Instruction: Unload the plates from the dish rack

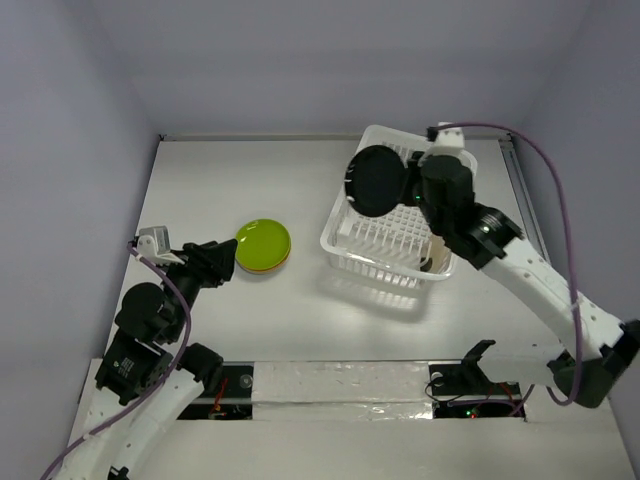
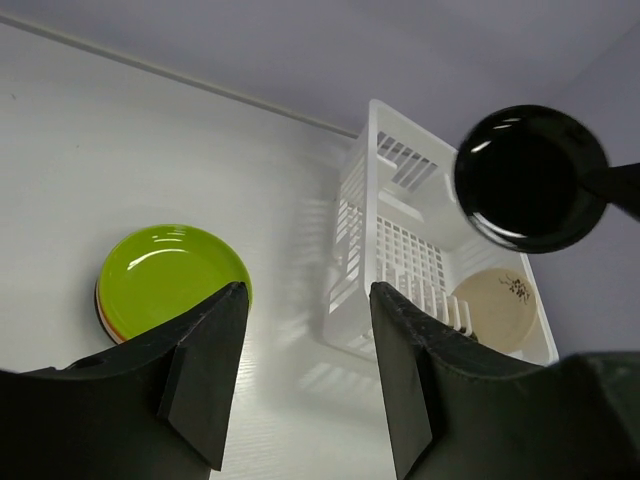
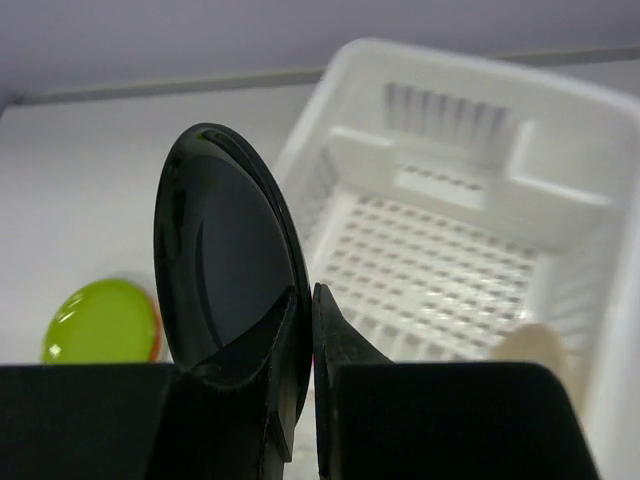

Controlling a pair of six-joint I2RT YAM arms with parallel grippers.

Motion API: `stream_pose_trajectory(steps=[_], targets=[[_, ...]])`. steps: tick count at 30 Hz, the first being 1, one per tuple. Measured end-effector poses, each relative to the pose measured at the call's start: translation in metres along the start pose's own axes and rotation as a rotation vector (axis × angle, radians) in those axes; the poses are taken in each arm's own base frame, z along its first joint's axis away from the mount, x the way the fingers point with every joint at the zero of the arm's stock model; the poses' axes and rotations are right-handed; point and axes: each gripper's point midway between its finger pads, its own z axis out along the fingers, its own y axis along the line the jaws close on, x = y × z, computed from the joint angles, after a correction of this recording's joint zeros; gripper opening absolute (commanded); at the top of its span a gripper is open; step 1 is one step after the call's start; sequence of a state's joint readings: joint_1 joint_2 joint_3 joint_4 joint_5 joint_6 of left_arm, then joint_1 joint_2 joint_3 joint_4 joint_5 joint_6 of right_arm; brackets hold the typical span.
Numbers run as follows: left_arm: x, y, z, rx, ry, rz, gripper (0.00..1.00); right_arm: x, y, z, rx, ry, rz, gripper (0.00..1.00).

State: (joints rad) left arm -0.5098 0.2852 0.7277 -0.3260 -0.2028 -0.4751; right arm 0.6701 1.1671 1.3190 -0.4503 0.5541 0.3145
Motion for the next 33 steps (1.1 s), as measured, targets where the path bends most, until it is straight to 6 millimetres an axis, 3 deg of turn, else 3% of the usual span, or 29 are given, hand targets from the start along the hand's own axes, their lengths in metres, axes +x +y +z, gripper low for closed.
stream_pose_trajectory(steps=[2,8,14,17,26,30,33], targets=[[-0.002,0.001,-0.001,-0.003,-0.010,-0.002,0.48,0.014,0.035,0.012,-0.089,0.043,0.016,0.00],[-0.006,0.001,-0.003,-0.004,-0.027,-0.006,0.48,0.095,0.148,0.057,-0.285,0.252,-0.018,0.00],[-0.007,0.003,-0.003,-0.014,-0.032,-0.006,0.48,0.147,0.225,0.079,-0.395,0.360,-0.030,0.00],[-0.007,0.004,-0.003,-0.015,-0.033,-0.006,0.48,0.169,0.238,0.088,-0.406,0.396,-0.021,0.02],[-0.007,0.003,-0.003,-0.014,-0.032,-0.006,0.48,0.222,0.241,0.104,-0.379,0.500,0.002,0.10],[-0.007,0.005,-0.003,-0.019,-0.035,-0.006,0.48,0.244,0.240,0.109,-0.371,0.545,0.001,0.20],[-0.007,0.005,-0.003,-0.019,-0.035,-0.006,0.48,0.256,0.240,0.110,-0.367,0.570,0.000,0.33]])
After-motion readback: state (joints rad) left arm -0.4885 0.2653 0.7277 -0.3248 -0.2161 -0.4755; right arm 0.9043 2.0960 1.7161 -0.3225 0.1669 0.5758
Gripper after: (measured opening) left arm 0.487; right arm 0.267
